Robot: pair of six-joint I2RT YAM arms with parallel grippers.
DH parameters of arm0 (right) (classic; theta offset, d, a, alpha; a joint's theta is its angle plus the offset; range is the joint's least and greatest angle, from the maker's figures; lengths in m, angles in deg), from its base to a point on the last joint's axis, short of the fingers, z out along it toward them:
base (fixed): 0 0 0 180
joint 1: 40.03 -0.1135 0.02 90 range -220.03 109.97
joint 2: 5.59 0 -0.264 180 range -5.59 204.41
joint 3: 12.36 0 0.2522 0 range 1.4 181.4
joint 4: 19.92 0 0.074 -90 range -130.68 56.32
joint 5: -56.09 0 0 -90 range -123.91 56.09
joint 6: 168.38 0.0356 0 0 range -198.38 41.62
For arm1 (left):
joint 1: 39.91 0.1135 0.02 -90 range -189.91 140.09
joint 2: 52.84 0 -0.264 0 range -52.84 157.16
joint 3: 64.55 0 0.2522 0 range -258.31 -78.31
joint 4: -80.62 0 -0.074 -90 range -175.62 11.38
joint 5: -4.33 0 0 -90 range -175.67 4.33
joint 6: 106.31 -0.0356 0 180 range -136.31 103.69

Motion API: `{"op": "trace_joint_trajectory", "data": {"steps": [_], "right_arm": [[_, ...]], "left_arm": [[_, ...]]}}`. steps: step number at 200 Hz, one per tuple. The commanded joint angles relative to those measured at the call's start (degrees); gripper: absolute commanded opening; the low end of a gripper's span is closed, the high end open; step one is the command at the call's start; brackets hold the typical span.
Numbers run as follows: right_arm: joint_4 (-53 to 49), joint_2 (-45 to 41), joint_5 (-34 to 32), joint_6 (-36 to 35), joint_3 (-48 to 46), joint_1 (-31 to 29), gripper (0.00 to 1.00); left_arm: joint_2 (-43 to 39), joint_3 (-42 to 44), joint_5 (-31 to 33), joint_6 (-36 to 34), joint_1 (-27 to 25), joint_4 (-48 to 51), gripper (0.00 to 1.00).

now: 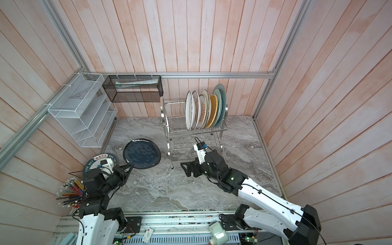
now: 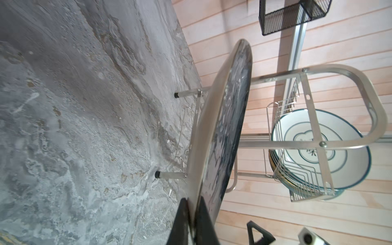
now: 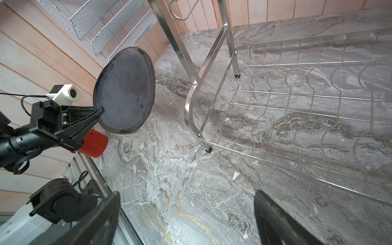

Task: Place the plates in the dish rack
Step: 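Carry the upright plate toward the right gripper while the right gripper reaches for it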

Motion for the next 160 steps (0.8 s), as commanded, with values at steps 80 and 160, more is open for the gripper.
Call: {"op": "trace_joint_trajectory", "data": {"steps": [80, 160], "right_arm": [[8.9, 13.25, 13.94, 2.21, 6.78, 0.48, 0.98], [14.26, 22.02, 19.88, 4.81, 11.68, 0.44, 0.84]], "left_arm": [[-3.58, -2.26, -12.37, 0.46, -2.93, -5.57, 0.0], [-4.58, -0.64, -16.03, 0.42, -5.59, -8.31, 0.0]]}}
